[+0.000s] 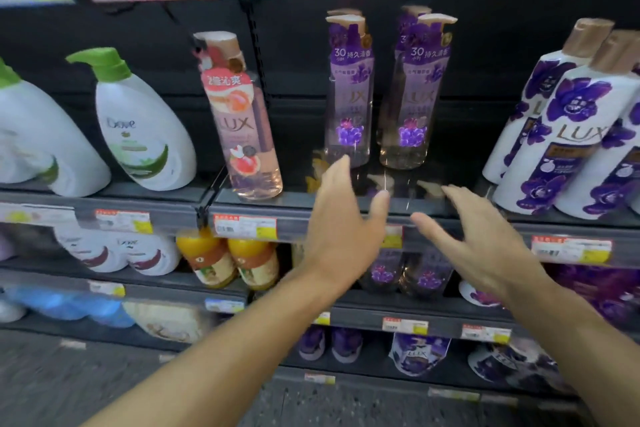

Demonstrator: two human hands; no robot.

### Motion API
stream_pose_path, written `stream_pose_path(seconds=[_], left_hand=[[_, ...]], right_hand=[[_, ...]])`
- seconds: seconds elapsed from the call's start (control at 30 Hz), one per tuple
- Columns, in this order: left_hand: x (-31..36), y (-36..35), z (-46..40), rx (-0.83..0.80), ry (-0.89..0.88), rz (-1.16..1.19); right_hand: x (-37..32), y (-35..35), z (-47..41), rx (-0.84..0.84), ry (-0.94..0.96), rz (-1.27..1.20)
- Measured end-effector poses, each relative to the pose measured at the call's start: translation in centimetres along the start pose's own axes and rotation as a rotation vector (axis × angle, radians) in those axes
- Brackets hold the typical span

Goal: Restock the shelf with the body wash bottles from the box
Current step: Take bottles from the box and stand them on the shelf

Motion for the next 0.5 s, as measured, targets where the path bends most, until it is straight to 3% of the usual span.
stream_pose_path(seconds=[0.1,0.2,0.37,0.5], left_hand=[[0.7,-1.8,3.2,-0.177,0.074,-0.029],[2.6,-2.9,5.8,-0.317,0.094,-0.040],[8.4,-5.4,9.3,-0.413,-0.014,-0.076],[12.8,-11.4,14.1,-0.539,-0.115,-0.045]], right_hand=[[-0.4,1.2,5.2,0.106,-0.052,-0.229],[0.3,2.5,9.3,0.106,-0.156,-0.262],[1.5,7.5,15.3,0.205,-0.180,-0.232],[7.2,10.7,21.6,0.280,-0.342,-0.252]])
Point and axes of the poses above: each hand's wrist, its own z-axis away from the middle knuckle, its own y-axis out of the back of the hand, x = y × z, the point moved 9 cm from there along -z, towards the middle knuckle, and after that the axes turned 4 degrees about -x, right-handed, at the moved point
